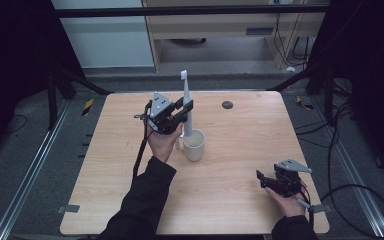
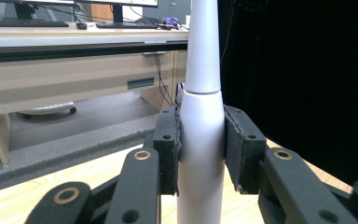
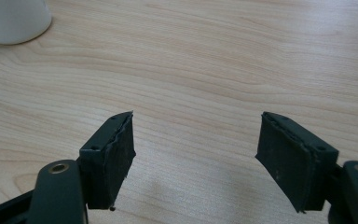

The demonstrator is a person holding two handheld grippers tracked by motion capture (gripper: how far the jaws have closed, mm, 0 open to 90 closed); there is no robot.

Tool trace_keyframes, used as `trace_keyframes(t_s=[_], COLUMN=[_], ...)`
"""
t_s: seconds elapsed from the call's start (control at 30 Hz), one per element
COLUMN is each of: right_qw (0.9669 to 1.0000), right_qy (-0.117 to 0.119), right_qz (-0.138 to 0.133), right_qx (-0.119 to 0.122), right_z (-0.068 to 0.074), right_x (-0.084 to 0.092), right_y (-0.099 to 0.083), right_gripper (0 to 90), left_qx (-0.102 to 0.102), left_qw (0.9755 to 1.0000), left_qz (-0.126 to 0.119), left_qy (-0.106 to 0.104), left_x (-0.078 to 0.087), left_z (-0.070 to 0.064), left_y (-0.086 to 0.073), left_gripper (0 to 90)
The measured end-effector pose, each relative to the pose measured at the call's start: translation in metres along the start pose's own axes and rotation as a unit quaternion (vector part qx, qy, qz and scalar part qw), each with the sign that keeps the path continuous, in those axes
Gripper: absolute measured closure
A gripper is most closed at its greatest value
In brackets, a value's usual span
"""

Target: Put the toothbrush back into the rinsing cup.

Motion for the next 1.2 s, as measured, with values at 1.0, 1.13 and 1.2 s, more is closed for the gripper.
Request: trace_keyframes(t_s=[1.0, 1.13, 1.2], right_qw=[1.0, 1.0, 1.0], right_qy=[-0.001, -0.001, -0.001], right_qz=[0.001, 0.001, 0.001], right_qx=[0.0, 0.0, 0.0], right_z=[0.0, 0.0, 0.0], right_x=[-0.001, -0.001, -0.001], right_y=[0.0, 0.0, 0.0], right_gripper=[27.5, 27.5, 27.5], left_qx=[0.014, 0.012, 0.011], left_qw=[0.999, 0.9986, 0.9984], left_qz=[0.041, 0.05, 0.054], left_qy=[-0.006, -0.008, -0.008], left_x=[-0.02, -0.023, -0.024], left_z=[0.005, 0.004, 0.003], left_y=[-0.051, -0.059, -0.062], left_gripper=[67.5, 67.4, 67.4])
Point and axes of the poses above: each handheld gripper's, and its own axes: x roughly backward along the jaws, y roughly out of its top, z roughly to its left, the point moved 1 cm from there along -x, roughly forward along the jaws, and after that the axes turned 10 degrees about z, right-handed, at the moved point
